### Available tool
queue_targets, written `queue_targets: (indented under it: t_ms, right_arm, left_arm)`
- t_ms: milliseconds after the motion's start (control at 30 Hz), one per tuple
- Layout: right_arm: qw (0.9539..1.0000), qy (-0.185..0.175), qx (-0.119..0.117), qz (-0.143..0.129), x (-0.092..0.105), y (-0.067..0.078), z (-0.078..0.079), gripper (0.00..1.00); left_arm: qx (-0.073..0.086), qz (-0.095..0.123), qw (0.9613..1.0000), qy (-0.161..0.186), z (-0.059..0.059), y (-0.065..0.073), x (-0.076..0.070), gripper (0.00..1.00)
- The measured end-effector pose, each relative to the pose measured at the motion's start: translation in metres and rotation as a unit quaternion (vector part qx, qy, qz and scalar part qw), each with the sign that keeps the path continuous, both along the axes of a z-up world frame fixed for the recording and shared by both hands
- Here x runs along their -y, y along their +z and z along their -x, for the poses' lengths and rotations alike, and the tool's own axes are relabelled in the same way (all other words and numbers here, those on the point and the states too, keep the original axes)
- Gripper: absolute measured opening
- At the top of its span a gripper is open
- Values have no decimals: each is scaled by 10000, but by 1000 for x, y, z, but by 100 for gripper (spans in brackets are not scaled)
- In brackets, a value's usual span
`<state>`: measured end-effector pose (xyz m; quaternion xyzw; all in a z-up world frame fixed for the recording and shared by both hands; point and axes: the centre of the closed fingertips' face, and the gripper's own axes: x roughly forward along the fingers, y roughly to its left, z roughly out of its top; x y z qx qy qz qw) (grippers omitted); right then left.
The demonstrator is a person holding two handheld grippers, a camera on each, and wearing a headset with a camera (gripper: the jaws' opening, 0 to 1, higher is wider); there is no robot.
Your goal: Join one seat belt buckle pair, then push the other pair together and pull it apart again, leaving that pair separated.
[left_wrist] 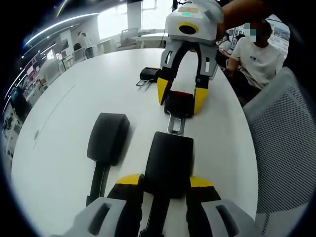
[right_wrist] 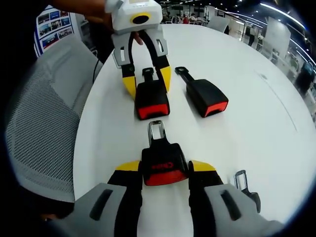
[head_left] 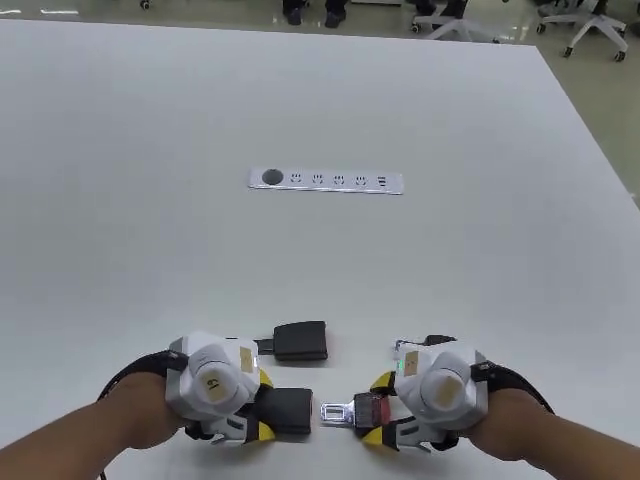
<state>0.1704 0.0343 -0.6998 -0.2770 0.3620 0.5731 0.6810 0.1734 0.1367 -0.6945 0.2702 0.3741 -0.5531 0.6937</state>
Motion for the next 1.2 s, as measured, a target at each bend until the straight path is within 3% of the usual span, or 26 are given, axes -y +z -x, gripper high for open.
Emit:
queue_targets:
  t_ms: [367, 400, 733, 1200]
  right_arm:
    - [9997, 34, -44, -220, -24, 1, 2, 34]
    - [9998, 142, 43, -128, -22, 0, 2, 34]
    - [9997, -25, 2, -237, -20, 4, 0, 34]
    - [9994, 56, 3, -345, -36, 5, -1, 33]
  left_arm:
    - [-1, -54, 10000, -38, 0, -1, 0, 34]
    - [-1, -50, 10000, -41, 0, -1, 0, 34]
    - [9, -92, 9999, -50, 0, 0, 2, 34]
    - [-12, -151, 9997, -212, 0, -1, 0, 33]
